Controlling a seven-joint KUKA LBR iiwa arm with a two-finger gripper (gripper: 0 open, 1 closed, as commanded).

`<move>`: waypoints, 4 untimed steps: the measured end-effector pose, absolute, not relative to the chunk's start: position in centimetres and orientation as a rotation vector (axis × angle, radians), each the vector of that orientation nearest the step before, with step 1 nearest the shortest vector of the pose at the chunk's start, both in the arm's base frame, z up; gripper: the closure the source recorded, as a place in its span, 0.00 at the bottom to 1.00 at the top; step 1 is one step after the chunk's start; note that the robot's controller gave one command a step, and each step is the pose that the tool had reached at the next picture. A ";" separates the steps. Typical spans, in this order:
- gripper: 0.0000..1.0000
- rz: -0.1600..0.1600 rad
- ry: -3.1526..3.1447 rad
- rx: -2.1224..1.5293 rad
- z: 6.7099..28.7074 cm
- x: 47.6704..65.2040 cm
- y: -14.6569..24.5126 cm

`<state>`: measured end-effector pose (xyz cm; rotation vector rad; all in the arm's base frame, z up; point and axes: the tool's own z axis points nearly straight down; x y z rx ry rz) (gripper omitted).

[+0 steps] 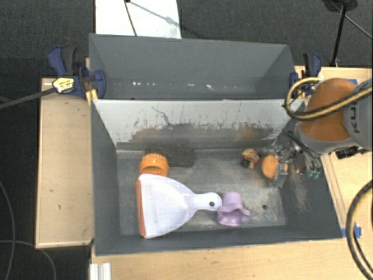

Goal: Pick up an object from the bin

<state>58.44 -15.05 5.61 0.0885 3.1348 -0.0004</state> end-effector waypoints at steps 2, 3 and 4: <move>1.00 0.000 3.137 0.095 6.2 58.4 -15.1; 1.00 0.002 3.142 0.093 6.9 58.3 -15.0; 1.00 0.001 3.141 0.091 8.6 58.3 -15.0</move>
Offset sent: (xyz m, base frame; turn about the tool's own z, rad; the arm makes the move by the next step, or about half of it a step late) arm -0.0001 -0.0001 0.0139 0.0000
